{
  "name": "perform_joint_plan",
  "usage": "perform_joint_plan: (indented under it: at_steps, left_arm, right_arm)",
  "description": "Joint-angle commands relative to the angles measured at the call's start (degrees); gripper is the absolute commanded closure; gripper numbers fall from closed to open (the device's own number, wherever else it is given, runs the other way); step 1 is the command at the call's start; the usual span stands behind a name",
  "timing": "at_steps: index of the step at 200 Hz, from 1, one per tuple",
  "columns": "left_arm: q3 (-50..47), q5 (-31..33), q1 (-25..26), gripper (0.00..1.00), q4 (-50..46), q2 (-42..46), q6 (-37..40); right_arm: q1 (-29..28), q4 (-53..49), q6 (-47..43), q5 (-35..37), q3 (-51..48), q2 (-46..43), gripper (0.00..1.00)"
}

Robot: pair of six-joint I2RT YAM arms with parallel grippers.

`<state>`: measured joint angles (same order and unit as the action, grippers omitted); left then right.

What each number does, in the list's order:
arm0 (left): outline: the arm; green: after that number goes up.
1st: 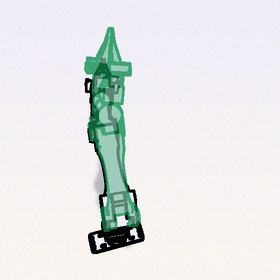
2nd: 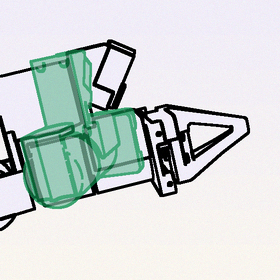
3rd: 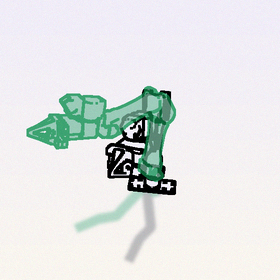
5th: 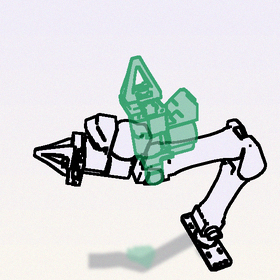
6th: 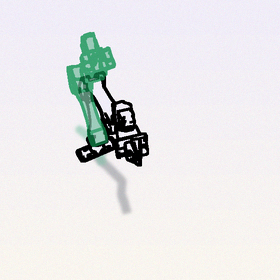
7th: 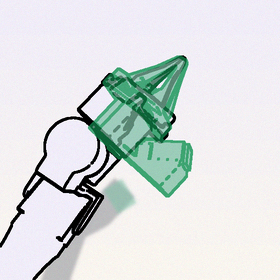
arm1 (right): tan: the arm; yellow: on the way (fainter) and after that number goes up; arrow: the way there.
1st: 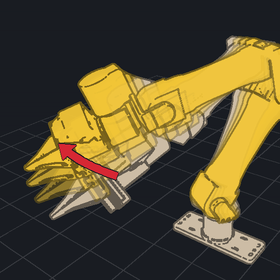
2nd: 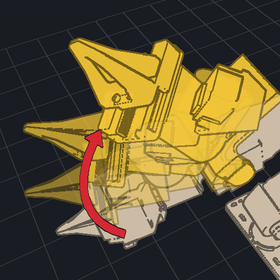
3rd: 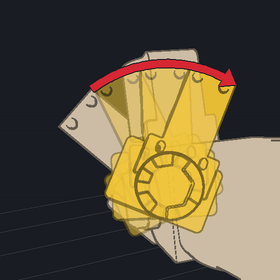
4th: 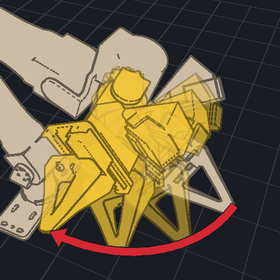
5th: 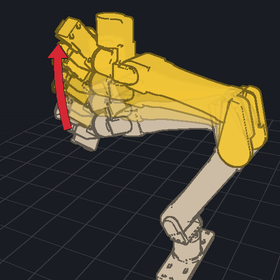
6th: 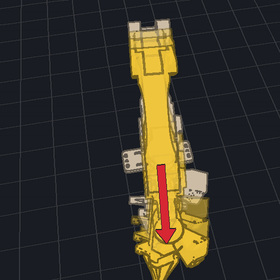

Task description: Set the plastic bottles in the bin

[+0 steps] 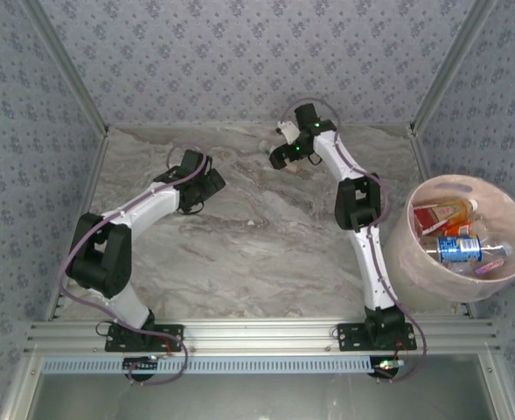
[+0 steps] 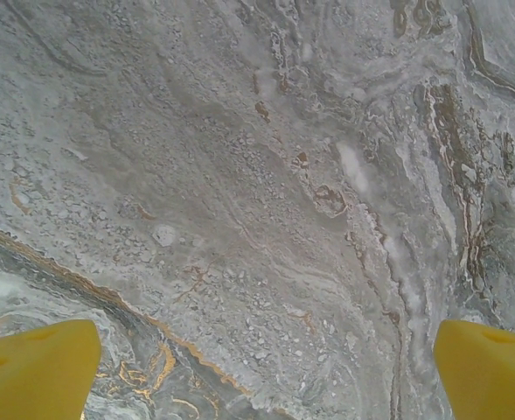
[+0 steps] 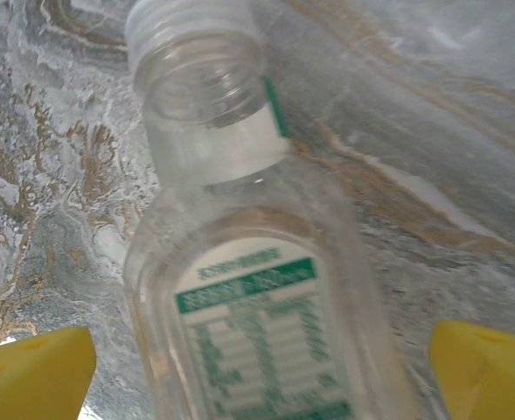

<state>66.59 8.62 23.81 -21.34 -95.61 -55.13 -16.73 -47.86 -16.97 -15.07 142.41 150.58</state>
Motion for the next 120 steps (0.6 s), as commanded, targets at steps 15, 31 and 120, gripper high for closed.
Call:
perform_joint_plan:
  at_steps: [15,31,120]
  left_arm:
    - [-0.41,0.94,-0.54,0.02,-1.41,1.53,0.66]
    - [-0.48,0.65,-0.54,0.02,-1.25,1.15,0.64]
    - [-0.58,0.23,-0.73,0.02,-1.2,0.89,0.91]
  right_arm:
    - [-2.11,-2.42,-1.49,2.09,2.67,1.46,0.01]
    - [-2.85,-1.8,-2.05,2.2,2.7,1.93,0.04]
    - [-4.36,0.64,6.4,16.47,3.79,2.05,0.31]
